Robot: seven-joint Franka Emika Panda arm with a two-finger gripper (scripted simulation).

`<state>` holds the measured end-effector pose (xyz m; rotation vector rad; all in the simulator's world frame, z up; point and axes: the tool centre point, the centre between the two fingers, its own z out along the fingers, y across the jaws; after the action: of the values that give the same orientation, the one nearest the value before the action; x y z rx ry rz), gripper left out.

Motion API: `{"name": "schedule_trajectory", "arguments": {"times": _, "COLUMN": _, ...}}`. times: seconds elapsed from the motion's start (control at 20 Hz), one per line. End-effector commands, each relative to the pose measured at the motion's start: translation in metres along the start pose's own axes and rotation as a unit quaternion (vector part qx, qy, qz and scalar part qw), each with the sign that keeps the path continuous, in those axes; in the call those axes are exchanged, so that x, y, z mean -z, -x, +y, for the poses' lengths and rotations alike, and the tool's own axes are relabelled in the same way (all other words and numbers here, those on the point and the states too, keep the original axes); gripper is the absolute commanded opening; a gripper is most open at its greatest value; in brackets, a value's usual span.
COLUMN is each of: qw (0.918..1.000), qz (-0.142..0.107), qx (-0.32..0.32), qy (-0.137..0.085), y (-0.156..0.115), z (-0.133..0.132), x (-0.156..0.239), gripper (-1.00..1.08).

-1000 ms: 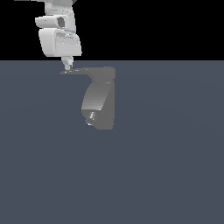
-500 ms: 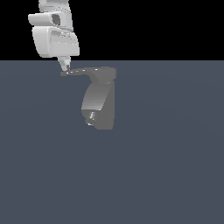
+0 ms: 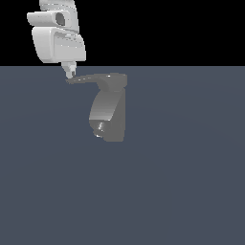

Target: Turn on the faucet by rotating a designated handle.

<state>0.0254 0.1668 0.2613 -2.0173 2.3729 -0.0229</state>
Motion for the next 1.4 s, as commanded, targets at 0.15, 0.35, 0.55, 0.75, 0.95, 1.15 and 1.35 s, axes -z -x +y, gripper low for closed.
{"name": "schedule_trajectory", "arguments": {"times": 0.15, "qw": 1.0000, "qz": 0.003, "qx": -0.008, "qy": 0.005, "y": -0.016, "z": 0.013, "x": -0.004, "gripper": -1.00}}
{"name": "schedule_trajectory", "arguments": {"times": 0.35, "qw": 0.9999, "qz": 0.004, "qx": -0.010, "qy": 0.006, "y": -0.023, "z": 0.023, "x": -0.005, "gripper": -1.00}}
{"name": "schedule_trajectory", "arguments": {"times": 0.55, "qw": 0.9999, "qz": 0.004, "qx": -0.013, "qy": 0.008, "y": -0.030, "z": 0.033, "x": -0.006, "gripper": -1.00}}
{"name": "schedule_trajectory", "arguments": {"times": 0.75, "qw": 0.9998, "qz": 0.005, "qx": -0.015, "qy": 0.009, "y": -0.037, "z": 0.043, "x": -0.007, "gripper": -1.00}}
{"name": "schedule_trajectory", "arguments": {"times": 0.95, "qw": 0.9998, "qz": 0.005, "qx": -0.018, "qy": 0.011, "y": -0.044, "z": 0.053, "x": -0.008, "gripper": -1.00}}
{"name": "schedule_trajectory", "arguments": {"times": 1.15, "qw": 0.9997, "qz": 0.005, "qx": -0.020, "qy": 0.012, "y": -0.051, "z": 0.064, "x": -0.009, "gripper": -1.00}}
{"name": "schedule_trajectory", "arguments": {"times": 1.35, "qw": 0.9996, "qz": 0.006, "qx": -0.023, "qy": 0.013, "y": -0.058, "z": 0.074, "x": -0.009, "gripper": -1.00}}
